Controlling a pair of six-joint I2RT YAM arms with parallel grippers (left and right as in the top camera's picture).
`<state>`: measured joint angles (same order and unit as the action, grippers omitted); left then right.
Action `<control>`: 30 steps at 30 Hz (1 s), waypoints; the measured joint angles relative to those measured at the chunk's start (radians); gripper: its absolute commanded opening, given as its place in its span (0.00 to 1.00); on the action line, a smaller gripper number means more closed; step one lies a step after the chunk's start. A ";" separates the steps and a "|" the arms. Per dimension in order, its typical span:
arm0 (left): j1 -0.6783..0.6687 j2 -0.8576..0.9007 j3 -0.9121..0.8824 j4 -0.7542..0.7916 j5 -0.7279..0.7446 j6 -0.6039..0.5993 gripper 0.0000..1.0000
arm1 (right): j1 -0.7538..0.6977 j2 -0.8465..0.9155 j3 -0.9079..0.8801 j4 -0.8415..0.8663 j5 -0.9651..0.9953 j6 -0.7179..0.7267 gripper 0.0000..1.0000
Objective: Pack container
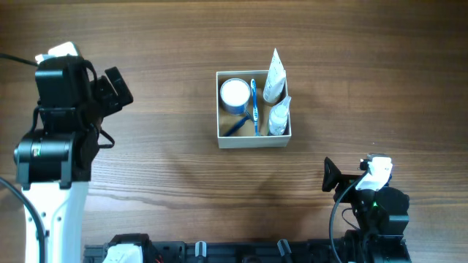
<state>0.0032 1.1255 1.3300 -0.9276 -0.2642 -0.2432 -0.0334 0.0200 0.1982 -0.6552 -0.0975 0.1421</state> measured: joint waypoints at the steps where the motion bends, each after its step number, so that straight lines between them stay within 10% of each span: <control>1: 0.000 -0.020 -0.011 -0.004 0.000 0.000 1.00 | 0.000 0.000 0.000 0.000 0.000 0.000 1.00; 18: 0.011 -0.789 -0.831 0.184 0.185 -0.011 1.00 | 0.000 -0.003 0.000 -0.003 0.000 0.003 1.00; 30: 0.011 -1.001 -1.159 0.298 0.297 -0.014 1.00 | 0.000 -0.003 0.000 -0.003 0.000 0.003 1.00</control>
<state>0.0143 0.1246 0.1707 -0.6296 0.0326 -0.2577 -0.0334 0.0174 0.1982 -0.6582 -0.0975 0.1452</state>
